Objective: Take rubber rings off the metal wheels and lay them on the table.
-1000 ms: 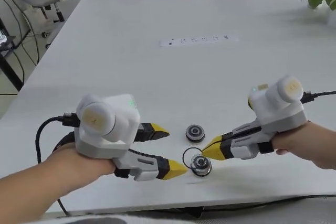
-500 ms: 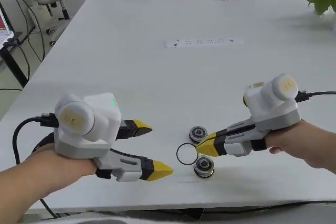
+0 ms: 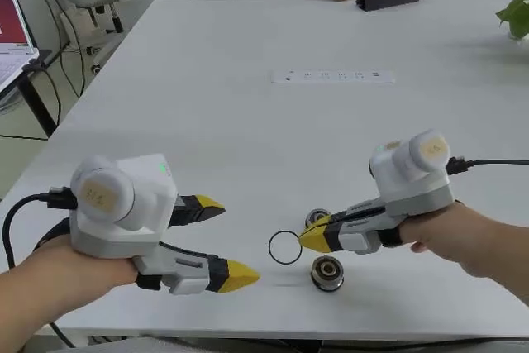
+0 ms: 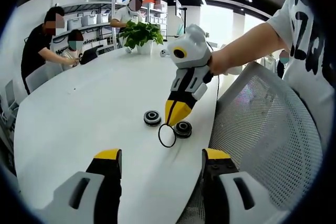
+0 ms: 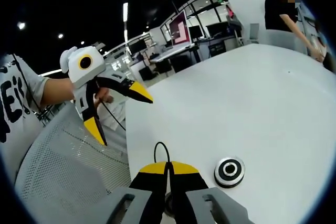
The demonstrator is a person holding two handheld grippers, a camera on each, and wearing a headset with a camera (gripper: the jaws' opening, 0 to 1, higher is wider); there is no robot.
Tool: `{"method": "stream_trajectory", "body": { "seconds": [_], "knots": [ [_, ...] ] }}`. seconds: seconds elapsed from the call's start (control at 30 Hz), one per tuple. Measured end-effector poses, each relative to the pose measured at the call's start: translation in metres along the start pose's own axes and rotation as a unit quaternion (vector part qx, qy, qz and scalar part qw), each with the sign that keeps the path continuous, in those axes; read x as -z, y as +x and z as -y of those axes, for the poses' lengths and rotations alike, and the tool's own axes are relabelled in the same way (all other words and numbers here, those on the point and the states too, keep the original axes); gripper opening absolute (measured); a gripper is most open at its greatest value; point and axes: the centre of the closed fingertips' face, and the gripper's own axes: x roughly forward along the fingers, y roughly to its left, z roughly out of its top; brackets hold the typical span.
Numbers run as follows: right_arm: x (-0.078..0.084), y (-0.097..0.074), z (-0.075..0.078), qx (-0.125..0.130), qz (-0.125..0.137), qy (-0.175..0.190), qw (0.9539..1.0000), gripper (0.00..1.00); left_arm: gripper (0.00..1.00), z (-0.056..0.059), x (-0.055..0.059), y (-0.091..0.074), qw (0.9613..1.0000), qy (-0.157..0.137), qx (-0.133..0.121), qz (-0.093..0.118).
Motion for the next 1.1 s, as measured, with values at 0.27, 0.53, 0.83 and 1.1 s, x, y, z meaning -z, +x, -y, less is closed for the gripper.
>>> {"method": "stream_trajectory", "body": {
  "seconds": [0.27, 0.53, 0.83, 1.1],
  "knots": [
    [0.005, 0.015, 0.000, 0.010, -0.003, 0.000, 0.9999, 0.00, 0.61, -0.001, 0.003, -0.001, 1.0000, -0.005, -0.006, -0.001],
    [0.009, 0.022, 0.005, 0.025, -0.008, 0.002, 0.9997, 0.00, 0.60, 0.000, 0.003, -0.002, 1.0000, -0.004, -0.005, -0.004],
    [0.014, 0.024, 0.016, 0.053, -0.020, -0.012, 0.9983, 0.00, 0.60, 0.000, 0.005, -0.002, 1.0000, -0.004, -0.007, -0.006],
    [0.013, 0.022, 0.019, 0.062, -0.018, -0.027, 0.9975, 0.05, 0.60, -0.001, 0.005, -0.002, 0.9999, -0.005, -0.008, -0.007]
  ]
}}
